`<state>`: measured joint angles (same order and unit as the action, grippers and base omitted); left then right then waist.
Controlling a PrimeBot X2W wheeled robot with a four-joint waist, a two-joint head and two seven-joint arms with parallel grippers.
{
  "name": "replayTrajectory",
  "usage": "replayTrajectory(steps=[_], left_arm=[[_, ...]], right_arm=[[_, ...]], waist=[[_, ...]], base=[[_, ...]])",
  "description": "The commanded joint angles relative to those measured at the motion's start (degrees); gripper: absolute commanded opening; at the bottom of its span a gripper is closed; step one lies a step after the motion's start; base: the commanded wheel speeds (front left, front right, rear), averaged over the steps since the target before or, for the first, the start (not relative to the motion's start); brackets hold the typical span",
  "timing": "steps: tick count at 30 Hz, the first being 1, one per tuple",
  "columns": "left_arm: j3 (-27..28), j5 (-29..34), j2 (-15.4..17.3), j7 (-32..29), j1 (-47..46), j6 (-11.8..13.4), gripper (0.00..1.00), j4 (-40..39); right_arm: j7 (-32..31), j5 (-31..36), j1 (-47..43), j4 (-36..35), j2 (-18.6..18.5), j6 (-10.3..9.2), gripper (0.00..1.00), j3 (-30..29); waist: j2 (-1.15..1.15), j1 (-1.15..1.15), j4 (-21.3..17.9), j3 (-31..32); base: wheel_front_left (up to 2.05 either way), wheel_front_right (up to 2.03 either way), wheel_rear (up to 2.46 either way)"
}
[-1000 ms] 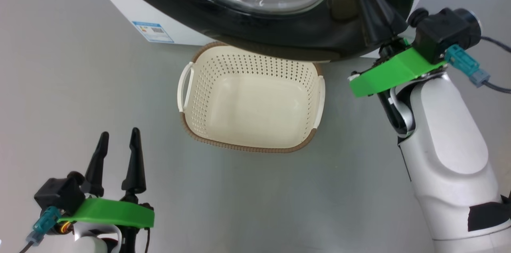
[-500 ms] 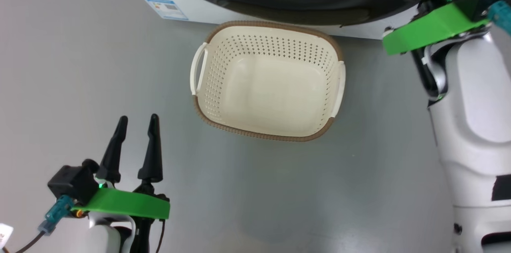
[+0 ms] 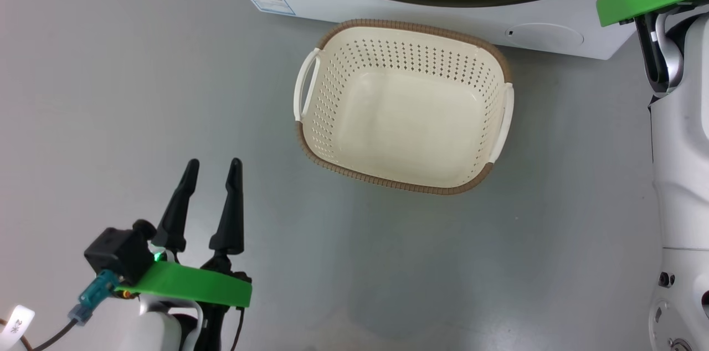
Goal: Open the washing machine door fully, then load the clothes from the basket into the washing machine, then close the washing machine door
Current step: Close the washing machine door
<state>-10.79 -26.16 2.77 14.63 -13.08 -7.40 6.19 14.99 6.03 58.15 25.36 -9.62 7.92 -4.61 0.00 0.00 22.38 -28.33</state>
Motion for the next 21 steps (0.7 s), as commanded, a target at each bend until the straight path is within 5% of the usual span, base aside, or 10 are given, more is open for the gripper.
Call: replayTrajectory(steps=[1,14,17,21], left_arm=[[1.74,-0.54,1.47,0.37,-0.31,-0.09,1.0,-1.53],[5.35,0.27,1.59,0.37,0.77,-0.09,1.0,-1.55],[5.95,0.73,2.4,0.37,1.46,-0.09,1.0,-1.73],[7.44,1.09,3.22,0.37,3.08,-0.09,1.0,-0.84]], right_arm=[[0.01,0.58,1.92,-1.12,0.52,-0.43,0.0,-0.6],[0.01,-2.93,-7.57,-7.03,3.35,-0.43,0.0,1.83],[0.01,-4.32,-12.06,-9.91,3.87,-0.43,0.36,2.7],[0.01,-5.9,-18.65,-13.15,4.43,-0.43,0.51,3.97]], waist=[[0.0,0.0,0.03,0.17],[0.0,0.0,-3.46,4.54],[0.0,0.0,-5.03,6.58],[0.0,0.0,-7.54,10.05]], base=[[0.0,0.0,0.0],[0.0,0.0,0.0],[0.0,0.0,0.0],[0.0,0.0,0.0]])
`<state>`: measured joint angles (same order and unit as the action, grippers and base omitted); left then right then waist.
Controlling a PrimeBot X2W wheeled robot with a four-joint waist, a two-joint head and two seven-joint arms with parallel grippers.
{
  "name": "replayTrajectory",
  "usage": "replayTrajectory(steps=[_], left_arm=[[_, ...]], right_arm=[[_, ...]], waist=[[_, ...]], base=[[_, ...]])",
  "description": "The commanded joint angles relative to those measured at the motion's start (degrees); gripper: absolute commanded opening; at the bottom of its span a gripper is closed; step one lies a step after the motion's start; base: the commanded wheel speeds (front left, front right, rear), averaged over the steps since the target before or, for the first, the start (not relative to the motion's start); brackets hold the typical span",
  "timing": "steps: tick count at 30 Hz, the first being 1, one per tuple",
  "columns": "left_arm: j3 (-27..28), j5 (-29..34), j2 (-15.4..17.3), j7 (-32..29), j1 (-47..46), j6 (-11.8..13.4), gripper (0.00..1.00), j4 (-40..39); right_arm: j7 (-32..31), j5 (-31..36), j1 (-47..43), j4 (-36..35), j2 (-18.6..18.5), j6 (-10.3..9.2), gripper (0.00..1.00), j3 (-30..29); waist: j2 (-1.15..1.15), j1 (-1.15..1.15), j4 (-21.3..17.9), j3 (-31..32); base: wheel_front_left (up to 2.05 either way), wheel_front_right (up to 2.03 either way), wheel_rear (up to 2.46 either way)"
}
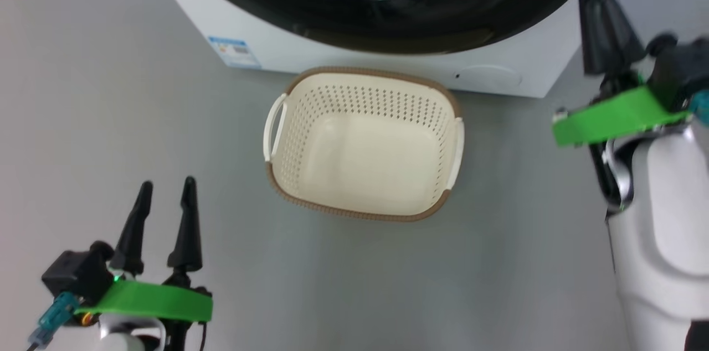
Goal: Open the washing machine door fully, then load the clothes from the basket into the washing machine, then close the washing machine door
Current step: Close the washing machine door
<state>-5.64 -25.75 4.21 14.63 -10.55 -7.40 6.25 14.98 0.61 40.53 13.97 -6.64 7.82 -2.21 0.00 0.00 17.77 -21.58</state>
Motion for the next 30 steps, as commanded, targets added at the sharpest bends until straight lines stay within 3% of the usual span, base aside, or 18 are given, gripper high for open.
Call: replayTrajectory(steps=[1,3,6,16,30], left_arm=[[2.68,0.83,2.0,0.37,1.04,-0.09,1.0,-0.62],[3.41,1.08,2.37,0.37,2.16,-0.09,1.0,-0.03],[4.18,1.34,2.85,0.37,4.04,-0.09,1.0,1.16],[5.8,3.19,3.47,0.37,9.06,-0.09,1.0,3.7],[6.76,6.29,3.49,0.37,10.76,-0.09,1.0,4.32]], right_arm=[[0.02,-0.77,-2.83,-2.47,1.59,-0.33,0.64,1.9],[0.02,-1.43,-6.49,-3.83,1.87,-0.33,0.87,2.02],[0.02,-2.35,-11.8,-5.36,2.17,-0.33,1.0,2.04],[0.02,-3.39,-26.09,-6.55,2.44,-0.33,1.0,1.02],[0.02,-1.48,-34.62,-6.82,3.0,-0.33,1.0,-1.99]], waist=[[0.0,0.0,-3.61,4.33],[0.0,0.0,-4.99,6.49],[0.0,0.0,-7.12,9.71],[0.0,0.0,-13.76,18.57],[0.0,0.0,-17.61,21.42]], base=[[0.0,0.0,0.0],[0.0,0.0,0.0],[0.0,0.0,0.0],[0.0,0.0,0.0],[0.0,0.0,0.0]])
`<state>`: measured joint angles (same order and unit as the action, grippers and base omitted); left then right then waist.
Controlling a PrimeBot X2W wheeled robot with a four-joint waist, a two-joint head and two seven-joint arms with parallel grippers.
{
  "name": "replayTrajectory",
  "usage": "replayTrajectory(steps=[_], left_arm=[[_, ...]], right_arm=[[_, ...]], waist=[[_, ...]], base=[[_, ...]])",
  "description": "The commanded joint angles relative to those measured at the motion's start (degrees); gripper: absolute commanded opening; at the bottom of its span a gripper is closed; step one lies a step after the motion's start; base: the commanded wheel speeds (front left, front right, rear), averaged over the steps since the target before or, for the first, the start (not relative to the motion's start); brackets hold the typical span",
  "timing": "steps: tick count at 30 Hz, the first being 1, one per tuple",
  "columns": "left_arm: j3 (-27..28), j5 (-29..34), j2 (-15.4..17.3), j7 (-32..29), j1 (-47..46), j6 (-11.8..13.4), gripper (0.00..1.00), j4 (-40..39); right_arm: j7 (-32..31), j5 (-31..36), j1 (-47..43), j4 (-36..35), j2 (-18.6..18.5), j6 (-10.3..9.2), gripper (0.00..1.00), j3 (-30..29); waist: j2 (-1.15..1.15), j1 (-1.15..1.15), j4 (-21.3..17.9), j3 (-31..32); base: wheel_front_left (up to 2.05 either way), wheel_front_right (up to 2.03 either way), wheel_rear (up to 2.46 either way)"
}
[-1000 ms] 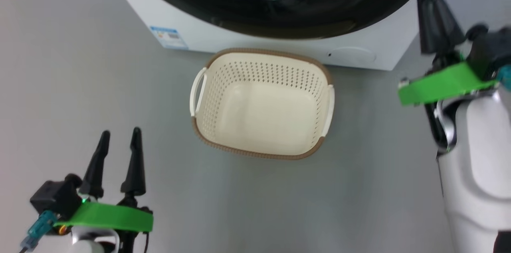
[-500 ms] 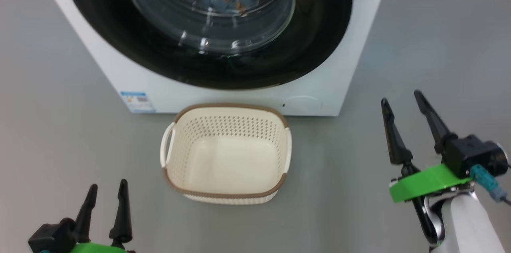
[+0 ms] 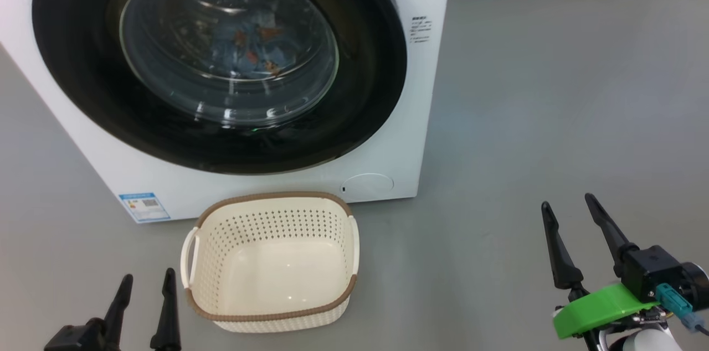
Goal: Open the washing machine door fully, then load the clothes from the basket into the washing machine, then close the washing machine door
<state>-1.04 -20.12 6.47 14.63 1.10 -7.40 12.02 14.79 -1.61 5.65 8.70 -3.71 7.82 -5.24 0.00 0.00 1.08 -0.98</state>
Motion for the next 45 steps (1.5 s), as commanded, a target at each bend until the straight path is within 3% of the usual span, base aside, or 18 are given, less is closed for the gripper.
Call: replayTrajectory(steps=[1,42,43,45], left_arm=[[2.19,0.79,1.17,0.37,-0.74,-0.09,1.0,-1.65],[0.25,0.3,1.78,0.37,0.72,-0.09,1.0,-3.74],[-1.71,0.55,0.47,0.0,1.46,0.0,0.0,-2.13],[-1.99,0.45,-0.06,-0.04,1.5,0.01,0.0,-1.17]], right_arm=[[0.21,0.89,-0.02,-1.49,0.09,-0.33,1.0,0.76],[0.21,-0.39,-1.15,-0.48,0.82,-0.33,1.0,-1.27],[-0.05,-0.2,-1.87,0.83,1.0,0.0,0.0,-2.72],[-0.12,-0.28,-2.07,2.0,1.12,0.01,0.0,-2.77]], waist=[[0.0,0.0,-0.99,0.8],[0.0,0.0,-0.47,0.72],[0.0,0.0,-0.47,0.72],[0.0,0.0,-0.47,0.72]], base=[[0.0,0.0,0.0],[0.0,0.0,0.0],[0.0,0.0,0.0],[0.0,0.0,0.0]])
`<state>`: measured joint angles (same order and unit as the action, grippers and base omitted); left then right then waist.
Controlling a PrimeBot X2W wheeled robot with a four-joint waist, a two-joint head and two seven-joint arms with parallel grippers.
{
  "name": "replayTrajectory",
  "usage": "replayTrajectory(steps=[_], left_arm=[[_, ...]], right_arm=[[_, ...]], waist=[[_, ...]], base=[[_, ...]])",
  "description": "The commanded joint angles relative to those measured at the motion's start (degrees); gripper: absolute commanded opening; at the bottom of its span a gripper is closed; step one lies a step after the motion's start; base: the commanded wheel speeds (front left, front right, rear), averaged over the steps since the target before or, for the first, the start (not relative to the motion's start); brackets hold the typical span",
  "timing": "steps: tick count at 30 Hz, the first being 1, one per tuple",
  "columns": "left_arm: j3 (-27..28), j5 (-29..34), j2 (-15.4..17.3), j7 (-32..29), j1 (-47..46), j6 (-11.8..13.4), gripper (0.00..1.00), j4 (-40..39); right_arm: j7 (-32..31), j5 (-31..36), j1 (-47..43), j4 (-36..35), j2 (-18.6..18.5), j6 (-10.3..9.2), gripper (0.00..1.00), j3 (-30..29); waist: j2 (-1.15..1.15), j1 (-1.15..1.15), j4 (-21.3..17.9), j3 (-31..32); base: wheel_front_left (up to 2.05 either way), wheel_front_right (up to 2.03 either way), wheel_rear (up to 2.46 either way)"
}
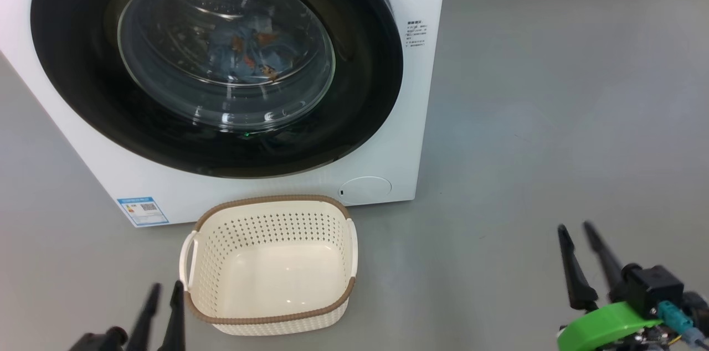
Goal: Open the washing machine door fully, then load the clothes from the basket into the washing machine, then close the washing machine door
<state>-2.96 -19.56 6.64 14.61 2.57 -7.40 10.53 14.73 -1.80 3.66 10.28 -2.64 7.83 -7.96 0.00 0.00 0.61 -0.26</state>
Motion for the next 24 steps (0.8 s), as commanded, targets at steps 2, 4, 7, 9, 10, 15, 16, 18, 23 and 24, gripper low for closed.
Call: replayTrajectory(steps=[2,4,7,9,10,15,16,18,23,24], left_arm=[[-0.24,-0.15,-0.69,-0.09,0.14,0.01,0.0,1.04],[-0.47,-0.38,-1.34,-0.15,0.41,0.01,0.0,2.06],[-0.3,-2.16,-1.37,-0.59,0.2,0.01,0.0,2.09],[-0.16,-3.36,-1.37,-0.9,0.09,0.01,0.0,2.09],[-0.1,-3.96,-1.37,-1.06,0.04,0.01,0.0,2.09],[0.21,-6.94,-1.41,-1.84,-0.34,0.0,0.0,2.2],[0.28,-7.54,-1.41,-1.99,-0.43,0.0,0.0,2.22],[0.41,-8.72,-1.43,-2.3,-0.6,0.0,0.0,2.27],[0.74,-11.69,-1.47,-3.09,-0.99,0.0,0.0,2.34],[0.8,-12.28,-1.48,-3.25,-1.06,0.0,0.0,2.35]], right_arm=[[-0.08,-0.13,-0.41,1.27,0.24,0.01,0.0,-0.06],[-0.2,-0.4,-1.02,2.61,0.58,0.01,0.0,-0.09],[-0.96,-2.47,-0.74,2.85,0.56,0.0,0.0,-0.32],[-1.33,-3.95,-0.71,2.85,0.55,0.0,0.0,-0.3],[-1.48,-4.69,-0.72,2.81,0.54,-0.01,0.0,-0.26],[-2.17,-8.36,-0.71,2.75,0.51,-0.02,0.0,-0.03],[-2.31,-9.09,-0.69,2.74,0.5,-0.02,0.0,0.01],[-2.61,-10.54,-0.65,2.73,0.49,-0.03,0.0,0.08],[-3.4,-14.17,-0.54,2.72,0.45,-0.04,0.0,0.19],[-3.56,-14.89,-0.52,2.73,0.45,-0.05,0.0,0.21]], waist=[[0.0,0.0,0.01,0.0],[0.0,0.0,0.01,0.0],[0.0,-0.03,-0.01,0.02],[0.0,-0.11,-0.03,0.09],[0.0,-0.13,-0.03,0.13],[0.0,-0.01,-0.06,0.03],[0.0,0.0,-0.06,0.02],[0.0,0.0,-0.07,0.02],[0.0,0.0,-0.1,0.02],[0.0,0.0,-0.1,0.02]], base=[[0.0,0.0,0.0],[0.0,0.0,0.0],[0.0,0.0,0.0],[0.0,0.0,0.0],[0.0,0.0,0.0],[0.0,0.0,0.0],[0.0,0.0,0.0],[0.0,0.0,0.0],[0.0,0.0,0.0],[0.0,0.0,0.0]])
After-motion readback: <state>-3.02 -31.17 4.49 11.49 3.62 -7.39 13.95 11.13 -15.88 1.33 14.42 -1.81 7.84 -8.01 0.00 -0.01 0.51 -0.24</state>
